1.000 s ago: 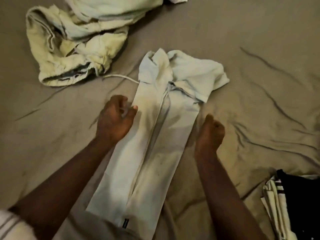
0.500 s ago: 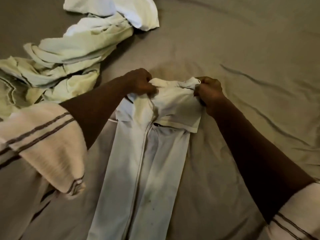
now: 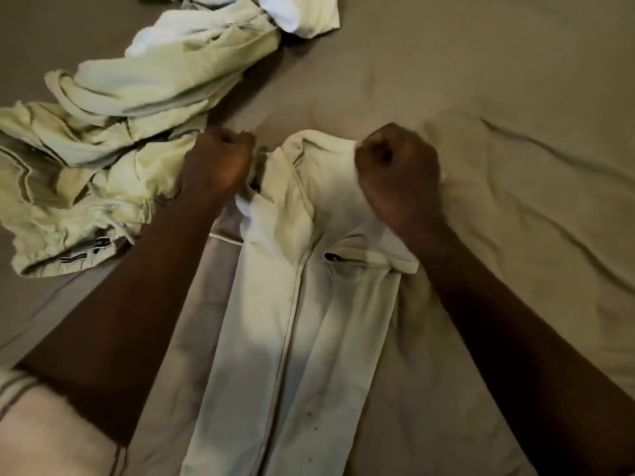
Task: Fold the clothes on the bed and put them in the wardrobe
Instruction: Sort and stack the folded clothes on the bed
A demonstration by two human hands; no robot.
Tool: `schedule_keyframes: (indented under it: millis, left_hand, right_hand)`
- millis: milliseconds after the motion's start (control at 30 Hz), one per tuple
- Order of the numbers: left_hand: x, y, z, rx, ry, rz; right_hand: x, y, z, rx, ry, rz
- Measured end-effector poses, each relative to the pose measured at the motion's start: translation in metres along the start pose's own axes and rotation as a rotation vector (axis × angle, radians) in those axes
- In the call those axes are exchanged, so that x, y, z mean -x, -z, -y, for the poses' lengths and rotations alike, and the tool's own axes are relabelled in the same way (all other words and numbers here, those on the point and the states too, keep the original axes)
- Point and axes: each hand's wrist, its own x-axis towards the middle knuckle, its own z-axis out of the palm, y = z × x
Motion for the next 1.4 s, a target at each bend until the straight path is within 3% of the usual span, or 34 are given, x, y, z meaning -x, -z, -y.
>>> schedule_keyframes:
  millis: [100,167,267,433,500,567,700,767,867,1000,1267,1400]
  left_hand:
    - [0.001,0.006,0.02,0.322,0.232,0.073]
    - [0.006,0.009,0.021,0.458,0.243,0.2]
    - [0.013,0.012,0.023,0.621,0.185,0.364]
    - [0.002,-0.003,0.029,0.58,0.119,0.283]
    - [-0.004,-0.007,0.029,0.483,0.072,0.205]
    - [-0.01,-0.01,0.025,0.376,0.021,0.197]
    - [-0.021,-0.016,0.006,0.236,-0.121,0.298]
    - [-0.03,-0.018,-0.005,0.06,-0.178,0.337]
    - [-0.041,-0.024,-0.019,0.07,-0.185,0.311]
    - [-0.043,-0.043,-0.029,0.21,-0.198,0.127]
    - [-0.044,-0.037,-0.015,0.2,-0.091,0.348]
    - [-0.046,-0.048,-0.017,0.165,-0.131,0.29]
  right_hand:
    - [0.023,-0.038,0.036,-0.171,-0.166,0.427]
    - [0.033,-0.059,0.052,-0.217,-0.26,0.491]
    - [0.034,-0.076,0.057,-0.219,-0.348,0.39]
    - [0.049,-0.047,0.047,-0.673,-0.604,-0.235]
    - [0.056,-0.036,0.04,-0.887,-0.794,-0.274]
    - [0.06,-0.028,0.031,-0.936,-0.865,-0.166]
    - [0.061,-0.027,0.018,-0.879,-0.796,0.021]
    - [0.06,-0.025,0.019,-0.971,-0.812,0.047]
    - [0.063,-0.026,0.016,-1.145,-0.83,-0.068]
    - [0.07,-0.027,0.007,-1.045,-0.725,-0.362]
    - [0.067,-0.03,-0.004,-0.863,-0.612,-0.116]
    - [0.064,-0.025,0.002,-0.779,-0.516,-0.365]
